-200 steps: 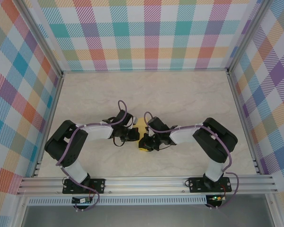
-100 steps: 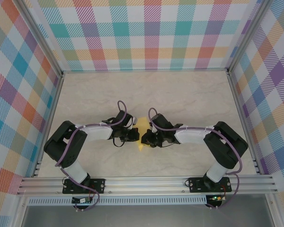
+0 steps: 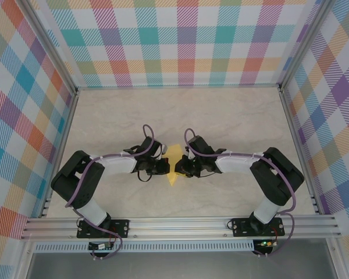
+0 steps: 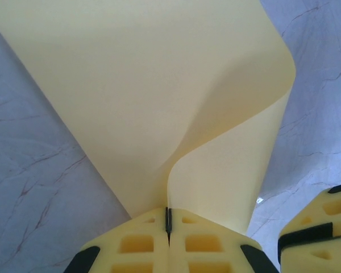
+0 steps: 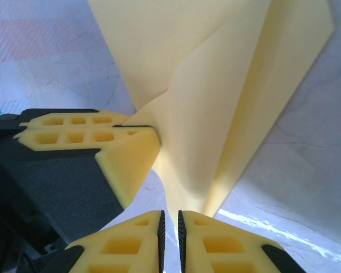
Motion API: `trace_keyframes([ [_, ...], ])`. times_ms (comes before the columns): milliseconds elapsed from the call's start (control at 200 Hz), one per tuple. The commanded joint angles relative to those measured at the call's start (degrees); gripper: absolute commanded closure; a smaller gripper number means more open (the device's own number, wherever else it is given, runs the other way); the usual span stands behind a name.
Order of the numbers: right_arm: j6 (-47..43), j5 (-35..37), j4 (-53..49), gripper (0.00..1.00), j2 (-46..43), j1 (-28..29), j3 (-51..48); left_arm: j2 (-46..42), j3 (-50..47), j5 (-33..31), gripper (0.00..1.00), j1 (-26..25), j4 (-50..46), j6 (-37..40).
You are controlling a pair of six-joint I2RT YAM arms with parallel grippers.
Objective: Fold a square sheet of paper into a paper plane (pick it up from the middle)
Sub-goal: Third fold the triangle at the center of the table.
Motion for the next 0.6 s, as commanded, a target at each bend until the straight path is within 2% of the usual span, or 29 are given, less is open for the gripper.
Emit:
trace_keyframes([
  [0, -1.3, -2.9, 1.1, 0.83, 1.3, 0.9, 1.4, 0.8, -0.6, 0.0, 0.99, 0.4, 0.1, -0.8],
  [595, -0.6, -2.4, 1.5, 0.83, 1.6, 1.9, 0.0, -1.7, -0.7, 1.3, 0.97, 0.4, 1.8, -0.2],
])
